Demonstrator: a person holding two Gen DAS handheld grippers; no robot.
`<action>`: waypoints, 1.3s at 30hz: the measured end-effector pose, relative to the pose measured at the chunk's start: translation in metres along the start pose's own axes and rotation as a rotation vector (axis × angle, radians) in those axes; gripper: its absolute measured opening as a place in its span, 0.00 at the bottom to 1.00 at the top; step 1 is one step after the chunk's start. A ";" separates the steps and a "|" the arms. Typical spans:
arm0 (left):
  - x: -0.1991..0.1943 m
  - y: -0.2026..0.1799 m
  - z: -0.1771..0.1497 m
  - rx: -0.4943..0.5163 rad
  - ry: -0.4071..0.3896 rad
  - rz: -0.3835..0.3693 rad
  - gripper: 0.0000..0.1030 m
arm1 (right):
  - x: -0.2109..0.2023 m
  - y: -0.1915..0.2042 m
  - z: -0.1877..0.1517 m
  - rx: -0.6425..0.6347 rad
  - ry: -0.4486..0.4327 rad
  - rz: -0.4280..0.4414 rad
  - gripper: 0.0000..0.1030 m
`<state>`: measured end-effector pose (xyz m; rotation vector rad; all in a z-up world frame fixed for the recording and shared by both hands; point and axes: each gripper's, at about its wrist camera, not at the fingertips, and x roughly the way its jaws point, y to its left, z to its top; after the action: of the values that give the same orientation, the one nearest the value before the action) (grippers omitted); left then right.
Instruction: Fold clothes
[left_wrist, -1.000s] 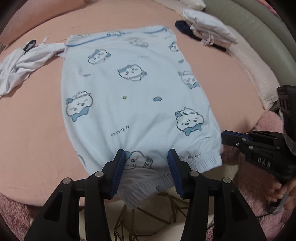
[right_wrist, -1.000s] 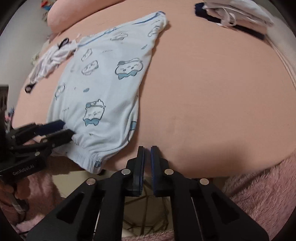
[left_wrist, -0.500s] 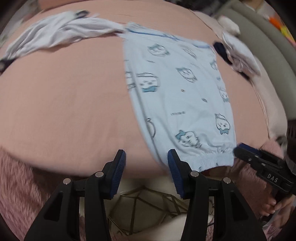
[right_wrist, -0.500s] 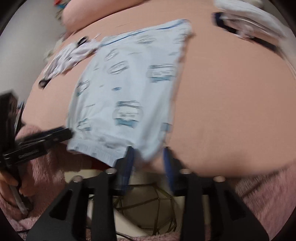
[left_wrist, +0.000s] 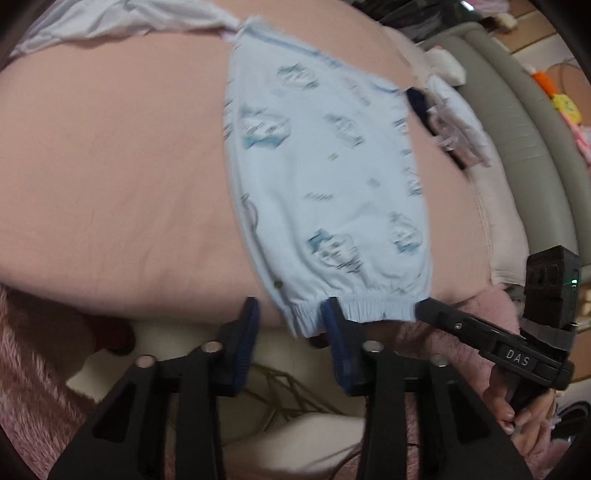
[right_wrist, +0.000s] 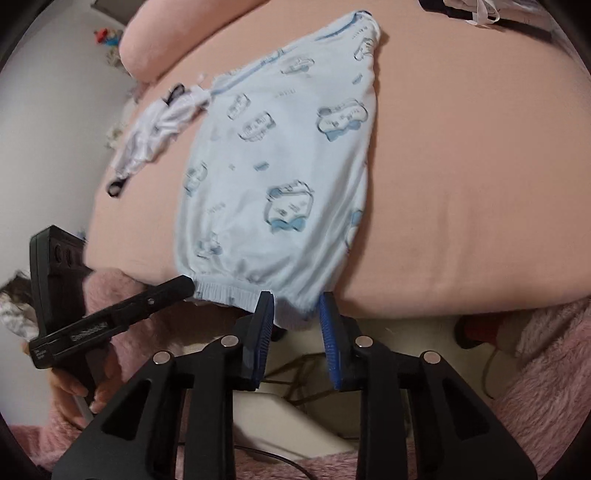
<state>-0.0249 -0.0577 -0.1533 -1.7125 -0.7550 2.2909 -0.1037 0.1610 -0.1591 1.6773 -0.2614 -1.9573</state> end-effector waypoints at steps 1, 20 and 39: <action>0.000 0.003 0.000 -0.015 0.003 -0.015 0.33 | -0.001 -0.002 -0.003 0.001 0.007 -0.014 0.22; 0.009 0.001 0.003 -0.049 0.033 -0.110 0.34 | -0.006 -0.005 -0.003 0.026 0.017 -0.004 0.28; 0.005 -0.005 0.011 -0.043 -0.023 -0.145 0.22 | -0.006 -0.002 -0.001 0.019 -0.006 0.016 0.18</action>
<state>-0.0378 -0.0542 -0.1529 -1.5944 -0.9085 2.2158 -0.1028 0.1658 -0.1555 1.6760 -0.2960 -1.9545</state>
